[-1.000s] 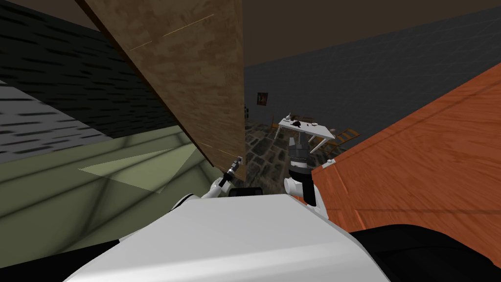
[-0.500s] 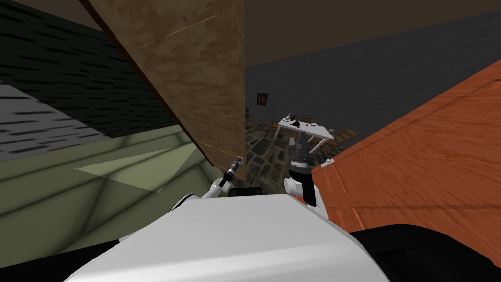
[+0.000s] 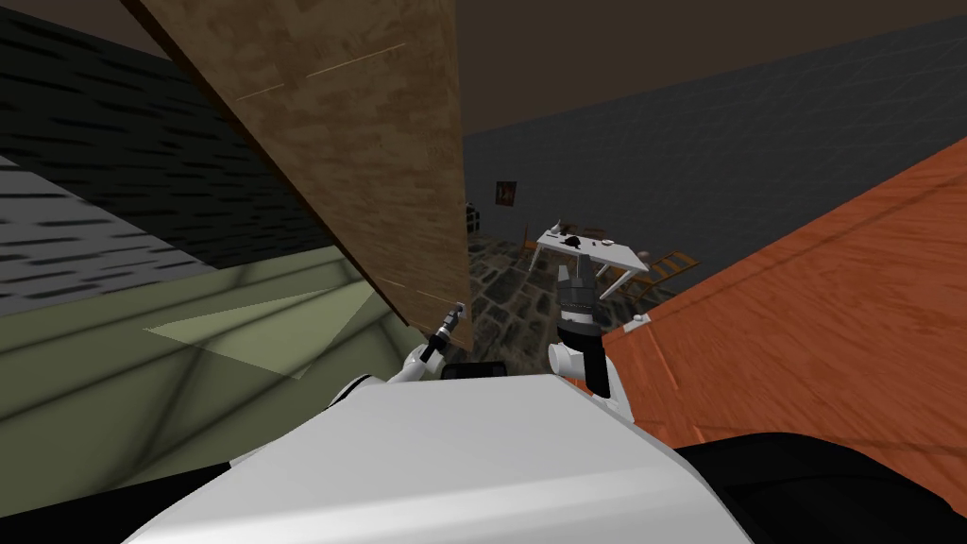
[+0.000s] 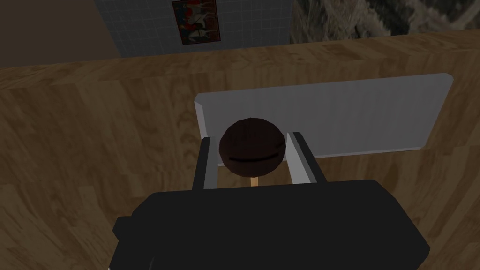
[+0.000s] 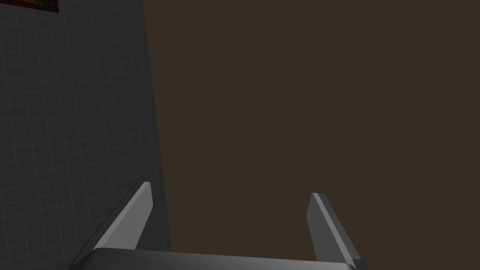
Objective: Push the door open
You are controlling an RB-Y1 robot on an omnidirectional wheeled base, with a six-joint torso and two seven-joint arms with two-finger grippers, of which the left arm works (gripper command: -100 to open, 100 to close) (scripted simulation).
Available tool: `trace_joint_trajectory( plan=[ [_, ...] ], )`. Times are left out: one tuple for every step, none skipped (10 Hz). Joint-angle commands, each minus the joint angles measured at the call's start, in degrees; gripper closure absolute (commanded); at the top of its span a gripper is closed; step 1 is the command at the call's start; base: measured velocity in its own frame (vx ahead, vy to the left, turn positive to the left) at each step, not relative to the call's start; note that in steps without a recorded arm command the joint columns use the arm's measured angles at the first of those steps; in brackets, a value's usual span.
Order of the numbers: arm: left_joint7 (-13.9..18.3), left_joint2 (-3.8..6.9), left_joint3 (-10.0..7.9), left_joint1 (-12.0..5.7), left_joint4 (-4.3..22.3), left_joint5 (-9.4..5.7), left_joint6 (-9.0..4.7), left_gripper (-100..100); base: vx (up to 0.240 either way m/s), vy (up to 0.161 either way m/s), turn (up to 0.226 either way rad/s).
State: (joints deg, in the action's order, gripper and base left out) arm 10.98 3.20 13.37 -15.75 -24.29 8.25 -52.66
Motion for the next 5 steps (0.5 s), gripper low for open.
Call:
trace_joint_trajectory(
  plan=[
    [0.29,0.74,-0.31,-0.03,-1.63,-0.18,0.81,100,0.076,-0.021,-0.013],
    [-0.40,1.15,-1.52,0.00,-1.67,-0.93,1.06,100,0.121,-0.073,0.026],
    [-0.40,1.15,-1.52,0.00,-1.67,-0.93,1.06,100,0.156,-0.088,0.041],
    [-0.40,1.15,-1.52,0.00,-1.81,-0.93,1.06,100,0.089,-0.052,0.027],
    [-0.40,1.15,-1.52,0.00,-1.67,-0.93,1.06,100,0.021,-0.015,-0.006]
  ],
)
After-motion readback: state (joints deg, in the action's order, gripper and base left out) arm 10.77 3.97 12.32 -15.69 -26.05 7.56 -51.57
